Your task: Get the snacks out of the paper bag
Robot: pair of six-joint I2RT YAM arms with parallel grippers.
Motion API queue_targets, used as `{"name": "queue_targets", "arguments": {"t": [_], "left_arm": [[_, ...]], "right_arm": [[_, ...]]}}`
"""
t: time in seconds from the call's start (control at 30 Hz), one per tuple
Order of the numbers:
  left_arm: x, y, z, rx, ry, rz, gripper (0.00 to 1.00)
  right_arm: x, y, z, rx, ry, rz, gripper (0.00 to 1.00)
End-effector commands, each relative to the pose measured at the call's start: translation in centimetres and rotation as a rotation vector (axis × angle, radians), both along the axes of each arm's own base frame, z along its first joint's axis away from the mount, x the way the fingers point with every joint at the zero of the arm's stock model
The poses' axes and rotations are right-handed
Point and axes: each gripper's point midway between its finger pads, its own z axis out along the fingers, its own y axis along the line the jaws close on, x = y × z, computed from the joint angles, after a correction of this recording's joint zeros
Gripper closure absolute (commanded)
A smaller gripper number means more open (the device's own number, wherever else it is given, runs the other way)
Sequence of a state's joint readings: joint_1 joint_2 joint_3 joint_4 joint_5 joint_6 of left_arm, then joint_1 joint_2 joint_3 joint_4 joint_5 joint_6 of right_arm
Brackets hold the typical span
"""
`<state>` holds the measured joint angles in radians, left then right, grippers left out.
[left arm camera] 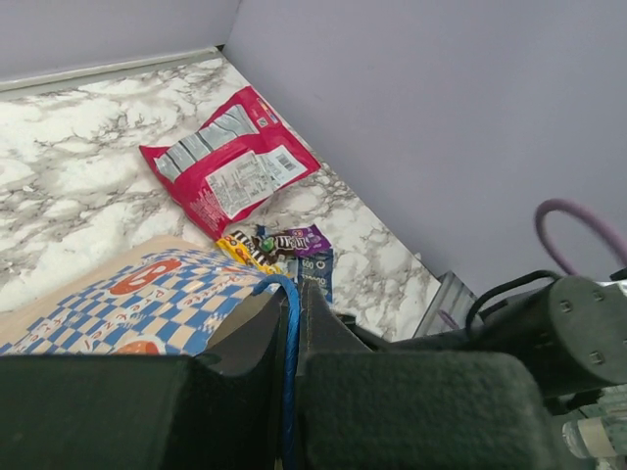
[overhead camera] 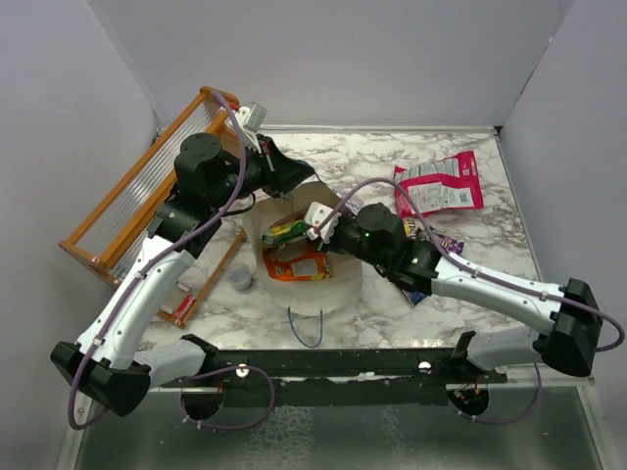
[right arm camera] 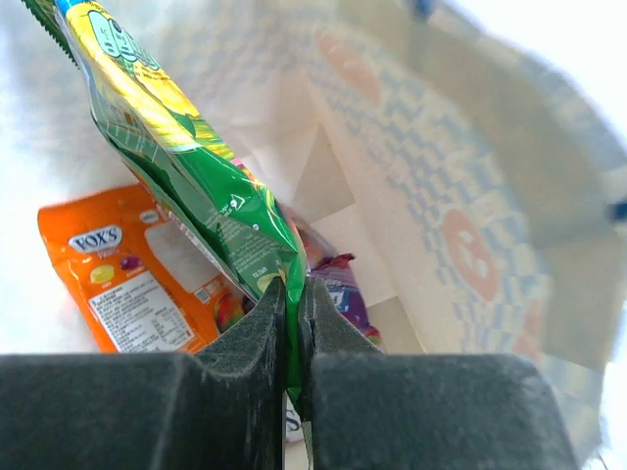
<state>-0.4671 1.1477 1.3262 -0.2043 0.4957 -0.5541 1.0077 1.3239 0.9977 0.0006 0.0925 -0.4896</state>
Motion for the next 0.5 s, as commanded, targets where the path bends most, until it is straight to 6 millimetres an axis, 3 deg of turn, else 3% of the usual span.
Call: {"name": "queue_targets", "arguments": {"t": [0.0, 0.2, 0.47], "left_arm": [[-0.3, 1.1, 1.9, -0.017, -0.078, 0.05, 1.0], [0.2, 1.4, 1.5, 0.023, -0.074, 0.073, 1.0], [0.4, 1.9, 1.4, 0.021, -0.079, 0.111, 1.0]], "right_arm": [[-1.3, -0.9, 9.6, 0.248, -0.116, 0.028, 0.99], [-4.1, -2.7, 16.1, 0.373, -0.17, 0.103, 0.99], [-5.7, -7.4, 23.0, 0.555, -0.238, 0.035, 0.99]]}}
